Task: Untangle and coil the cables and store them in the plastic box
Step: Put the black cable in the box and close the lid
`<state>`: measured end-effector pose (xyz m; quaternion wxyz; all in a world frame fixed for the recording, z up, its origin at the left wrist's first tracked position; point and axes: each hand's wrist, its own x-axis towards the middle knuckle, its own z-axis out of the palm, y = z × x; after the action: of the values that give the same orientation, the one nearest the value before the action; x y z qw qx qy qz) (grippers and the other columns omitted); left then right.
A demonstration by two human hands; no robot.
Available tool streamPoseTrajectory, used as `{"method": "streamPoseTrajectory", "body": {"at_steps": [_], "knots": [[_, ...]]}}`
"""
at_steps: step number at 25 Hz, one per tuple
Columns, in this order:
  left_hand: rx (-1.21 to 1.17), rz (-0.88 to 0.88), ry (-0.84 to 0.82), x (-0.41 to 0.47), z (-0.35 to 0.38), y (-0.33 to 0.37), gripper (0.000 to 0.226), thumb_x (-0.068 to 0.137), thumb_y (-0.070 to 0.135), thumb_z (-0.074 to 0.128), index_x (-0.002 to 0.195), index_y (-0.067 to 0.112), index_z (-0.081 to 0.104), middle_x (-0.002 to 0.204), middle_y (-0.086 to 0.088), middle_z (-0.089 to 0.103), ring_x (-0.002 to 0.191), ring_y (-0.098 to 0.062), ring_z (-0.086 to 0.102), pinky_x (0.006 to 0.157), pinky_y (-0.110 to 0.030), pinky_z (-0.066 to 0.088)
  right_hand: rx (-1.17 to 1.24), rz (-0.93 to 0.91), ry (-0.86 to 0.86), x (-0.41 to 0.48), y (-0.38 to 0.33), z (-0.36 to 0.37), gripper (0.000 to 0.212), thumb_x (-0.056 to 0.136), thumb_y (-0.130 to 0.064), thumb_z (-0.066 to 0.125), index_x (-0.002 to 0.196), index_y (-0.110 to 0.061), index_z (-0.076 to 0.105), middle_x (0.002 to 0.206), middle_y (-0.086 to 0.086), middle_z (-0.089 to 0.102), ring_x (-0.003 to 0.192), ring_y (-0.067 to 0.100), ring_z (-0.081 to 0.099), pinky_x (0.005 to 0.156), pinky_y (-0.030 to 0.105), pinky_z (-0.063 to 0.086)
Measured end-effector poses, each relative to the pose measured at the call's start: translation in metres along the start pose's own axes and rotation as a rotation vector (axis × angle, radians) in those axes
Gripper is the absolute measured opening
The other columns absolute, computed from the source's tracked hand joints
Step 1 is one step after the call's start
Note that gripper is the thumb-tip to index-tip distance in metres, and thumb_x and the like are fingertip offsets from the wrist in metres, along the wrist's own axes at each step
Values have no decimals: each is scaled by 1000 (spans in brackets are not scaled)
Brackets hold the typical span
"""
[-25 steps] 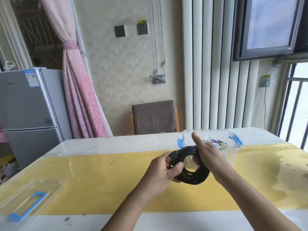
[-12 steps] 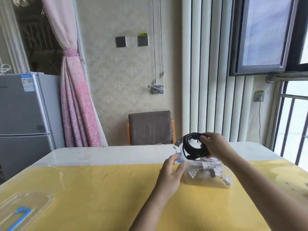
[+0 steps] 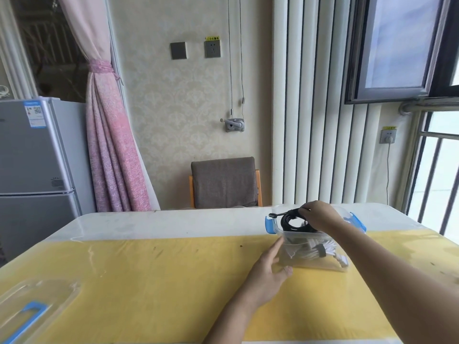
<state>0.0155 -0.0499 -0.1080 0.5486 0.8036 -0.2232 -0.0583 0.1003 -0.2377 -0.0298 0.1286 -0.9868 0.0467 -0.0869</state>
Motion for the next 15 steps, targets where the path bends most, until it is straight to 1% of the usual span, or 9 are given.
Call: {"method": "streamPoseTrajectory", "body": {"at_steps": [2, 3, 4, 6, 8, 10, 12, 14, 15], "knots": [[-11, -2, 4, -2, 1, 5, 62, 95, 21, 54, 144, 42, 22, 147, 15, 28, 126, -1, 39, 97, -16, 36, -153, 5, 148, -5, -3, 2, 28, 96, -14, 44, 119, -15, 59, 119, 9, 50, 110, 27, 44, 79, 33, 42], [-18, -5, 11, -2, 1, 6, 63, 95, 22, 54, 145, 40, 21, 147, 14, 29, 125, -1, 39, 97, -16, 36, -153, 5, 217, -8, -7, 1, 35, 93, -6, 44, 122, -18, 58, 120, 8, 46, 113, 27, 41, 80, 34, 43], [-28, -10, 22, -3, 1, 9, 65, 95, 22, 54, 147, 37, 18, 146, 13, 30, 125, -1, 39, 97, -16, 36, -148, -56, 263, -9, -11, 0, 46, 90, 3, 42, 126, -20, 57, 122, 7, 46, 115, 26, 40, 83, 34, 43], [-51, -14, 55, -3, 1, 12, 72, 95, 22, 55, 149, 33, 8, 142, 17, 28, 124, -2, 39, 96, -17, 36, -126, -262, 177, -12, -17, -2, 67, 80, 17, 36, 130, -24, 56, 130, 2, 48, 119, 23, 42, 94, 32, 40], [-39, 22, 75, -2, 1, 14, 76, 94, 21, 55, 148, 38, 4, 141, 22, 24, 127, -3, 37, 101, -22, 38, -40, -364, 16, -16, -19, -7, 73, 75, 20, 32, 128, -24, 58, 134, 1, 50, 122, 22, 45, 97, 27, 38], [9, 77, 58, -1, 2, 13, 76, 93, 19, 56, 145, 48, 9, 145, 23, 23, 134, -5, 31, 109, -31, 35, -75, -383, -114, -16, -20, -12, 68, 77, 18, 32, 122, -24, 63, 131, 3, 54, 118, 22, 50, 93, 25, 40], [57, 117, 32, 0, 5, 11, 75, 92, 18, 56, 141, 54, 12, 149, 22, 20, 138, -4, 25, 113, -34, 30, -143, -380, -217, -14, -23, -10, 56, 84, 12, 36, 119, -20, 65, 130, 4, 57, 117, 22, 52, 95, 26, 41], [62, 116, 18, 2, 6, 7, 75, 92, 17, 56, 141, 55, 14, 150, 26, 18, 137, -1, 24, 114, -34, 29, -105, -374, -209, -16, -25, -3, 46, 88, 7, 40, 117, -17, 67, 128, 1, 60, 116, 20, 54, 97, 26, 42], [56, 109, 16, 3, 5, 5, 75, 92, 17, 56, 142, 54, 15, 150, 27, 18, 137, 0, 25, 114, -34, 29, -11, -344, -164, -17, -25, 0, 46, 85, 6, 41, 111, -19, 70, 123, 0, 64, 112, 19, 57, 95, 28, 45]]}}
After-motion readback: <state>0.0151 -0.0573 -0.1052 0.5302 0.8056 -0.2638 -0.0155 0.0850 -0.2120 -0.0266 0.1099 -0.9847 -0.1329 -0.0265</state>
